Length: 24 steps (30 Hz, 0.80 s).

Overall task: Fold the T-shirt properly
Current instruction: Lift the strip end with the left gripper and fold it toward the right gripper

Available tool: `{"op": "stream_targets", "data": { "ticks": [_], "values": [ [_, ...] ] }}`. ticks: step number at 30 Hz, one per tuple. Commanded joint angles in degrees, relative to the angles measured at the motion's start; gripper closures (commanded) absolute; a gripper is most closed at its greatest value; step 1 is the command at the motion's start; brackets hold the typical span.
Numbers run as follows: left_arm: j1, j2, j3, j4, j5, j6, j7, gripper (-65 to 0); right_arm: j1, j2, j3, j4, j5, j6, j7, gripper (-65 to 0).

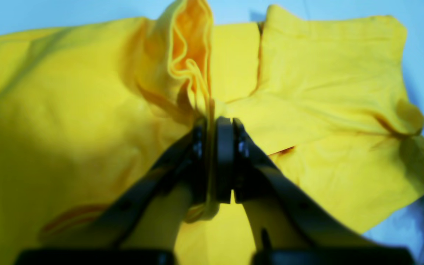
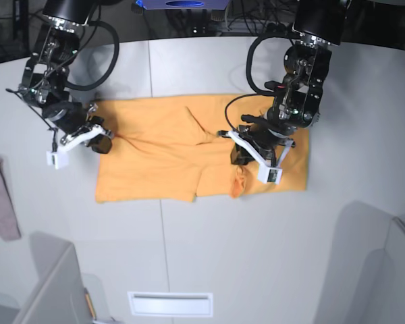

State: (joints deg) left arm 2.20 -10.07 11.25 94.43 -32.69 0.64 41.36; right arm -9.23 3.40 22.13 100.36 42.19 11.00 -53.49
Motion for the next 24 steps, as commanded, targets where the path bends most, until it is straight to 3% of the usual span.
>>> {"op": "stream_targets", "data": {
  "ticks": [1,8,24],
  "values": [
    [-1.36,0.18,-0.04,0.73,-0.59,-0.51,-1.23,0.0,1.01,0.34,0.16,0.87,1.01,0.29,1.06,0.0],
    [-1.80,0.26,4.36,0.29,-0.59,-0.43,-1.23,0.0,1.28,0.43,0.16,0.79,1.01,0.29,1.06,0.0],
    [-1.80,0.35,3.83,0.29,-0.59,-0.43,-1.23,0.0,1.98,0.43,0.16,0.79,1.01,0.29,1.06,0.0]
  ]
}}
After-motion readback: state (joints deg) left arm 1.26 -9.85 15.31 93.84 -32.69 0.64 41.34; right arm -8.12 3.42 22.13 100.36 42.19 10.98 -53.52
